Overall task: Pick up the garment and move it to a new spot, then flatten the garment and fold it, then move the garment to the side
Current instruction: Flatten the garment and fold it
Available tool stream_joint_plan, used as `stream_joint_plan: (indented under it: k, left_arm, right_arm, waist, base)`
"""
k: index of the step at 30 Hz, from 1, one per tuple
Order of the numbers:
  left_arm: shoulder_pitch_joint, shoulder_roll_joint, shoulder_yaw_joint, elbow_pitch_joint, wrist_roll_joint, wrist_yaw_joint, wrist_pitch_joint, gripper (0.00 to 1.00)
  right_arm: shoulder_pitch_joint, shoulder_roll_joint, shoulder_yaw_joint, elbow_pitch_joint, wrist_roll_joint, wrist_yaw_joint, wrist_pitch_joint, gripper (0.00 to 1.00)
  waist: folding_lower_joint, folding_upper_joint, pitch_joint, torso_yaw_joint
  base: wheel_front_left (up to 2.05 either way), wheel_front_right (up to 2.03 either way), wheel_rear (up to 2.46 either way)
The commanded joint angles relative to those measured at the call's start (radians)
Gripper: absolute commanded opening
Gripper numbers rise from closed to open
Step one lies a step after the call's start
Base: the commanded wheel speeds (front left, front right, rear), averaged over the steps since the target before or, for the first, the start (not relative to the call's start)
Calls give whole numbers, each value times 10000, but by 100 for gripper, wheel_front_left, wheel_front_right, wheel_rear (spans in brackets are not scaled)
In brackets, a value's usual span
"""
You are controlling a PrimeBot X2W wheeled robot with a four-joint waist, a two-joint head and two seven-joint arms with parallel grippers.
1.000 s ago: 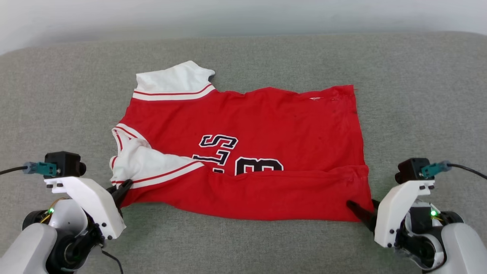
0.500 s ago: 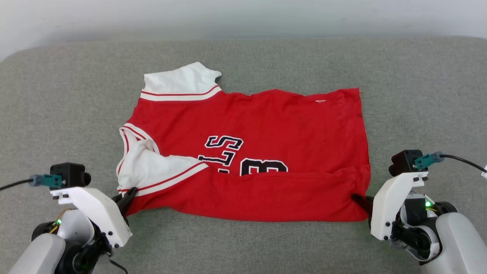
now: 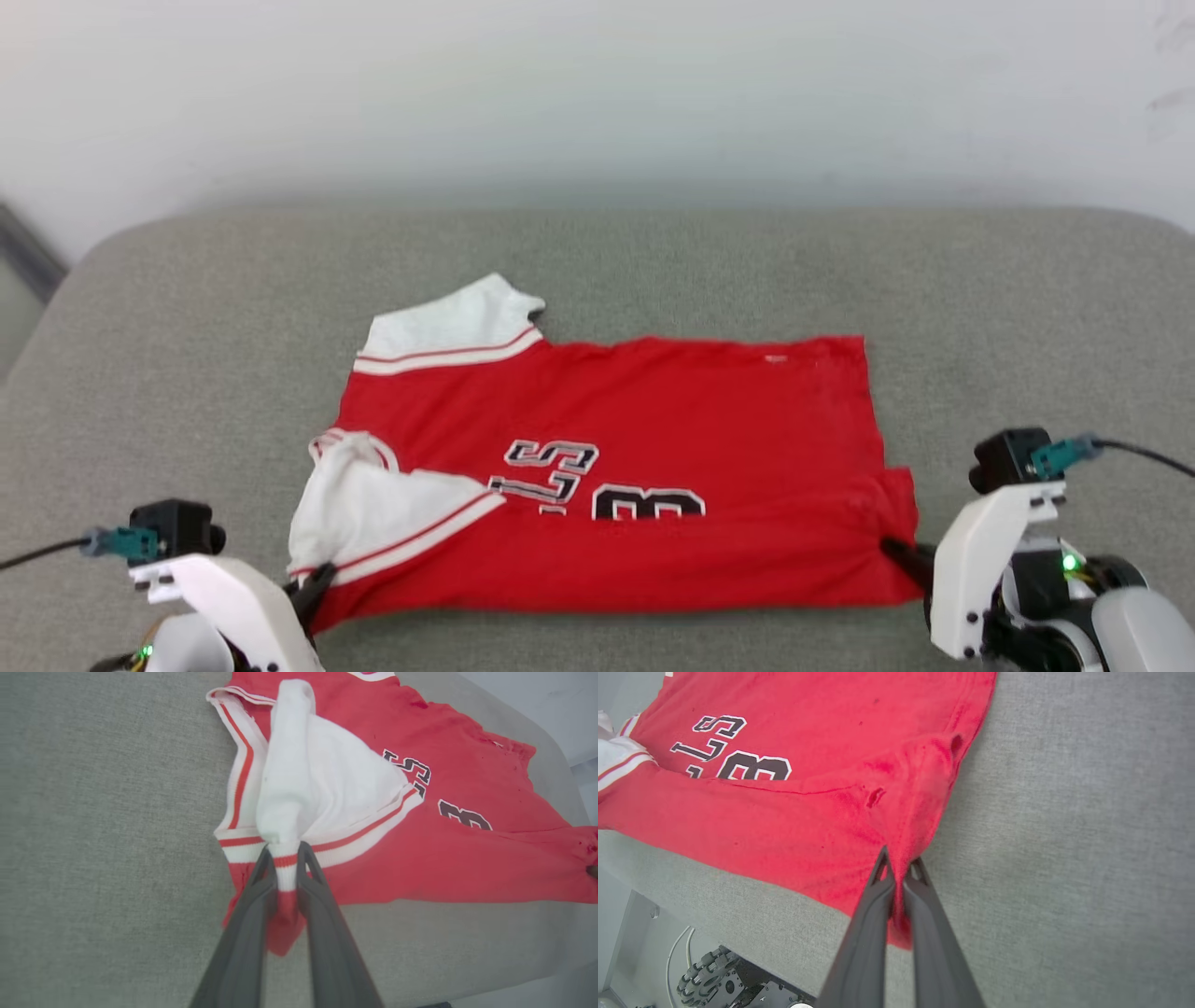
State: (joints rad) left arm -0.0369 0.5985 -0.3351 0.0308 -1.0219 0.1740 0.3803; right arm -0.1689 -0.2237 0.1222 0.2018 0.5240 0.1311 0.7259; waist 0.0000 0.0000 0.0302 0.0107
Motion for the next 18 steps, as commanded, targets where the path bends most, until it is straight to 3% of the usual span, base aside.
stream_joint_plan:
  k: [1, 7, 8, 9, 10, 11, 12, 13, 18]
  left_arm:
    - [304, 58, 22, -113, -84, 103, 63, 0]
    - [828, -168, -94, -41, -294, 155, 60, 0]
    - [829, -292, -68, 77, -346, 139, -55, 0]
    - [827, -433, -32, 218, -410, 131, -158, 0]
    - [827, -433, -32, 218, -410, 131, -158, 0]
    - [816, -512, -54, 370, -398, 125, -238, 13]
    - [792, -591, -62, 540, -396, 93, -309, 60]
    - [772, -698, -85, 682, -475, 28, -344, 100]
    - [570, -809, 35, 1171, -267, -74, -877, 100]
  right_arm:
    - [346, -25, -106, -199, 16, -6, 65, 0]
    - [1491, 185, -567, -712, -205, -8, 337, 0]
    - [1611, 281, -647, -727, -207, -8, 301, 5]
    - [1722, 338, -676, -688, -258, -6, 228, 44]
    - [1722, 338, -676, -688, -258, -6, 228, 44]
    - [1840, 389, -716, -607, -321, -8, 150, 100]
    - [1946, 484, -750, -534, -319, -8, 25, 100]
    - [2017, 559, -749, -486, -321, -6, -144, 100]
    - [2143, 634, -640, -646, -554, -6, -1642, 100]
  waist:
    - [0, 0, -366, 88]
    - [0, 0, -404, 56]
    - [0, 0, -391, 31]
    - [0, 0, -379, -6]
    - [0, 0, -379, -6]
    - [0, 0, -372, -33]
    - [0, 0, -370, -53]
    - [0, 0, -369, -69]
    - [0, 0, -406, -221]
  base:
    - [0, 0, 0]
    - [0, 0, 0]
    - [0, 0, 0]
    - [0, 0, 0]
    - [0, 0, 0]
    - [0, 0, 0]
    - [0, 0, 0]
    - [0, 0, 0]
    - [0, 0, 0]
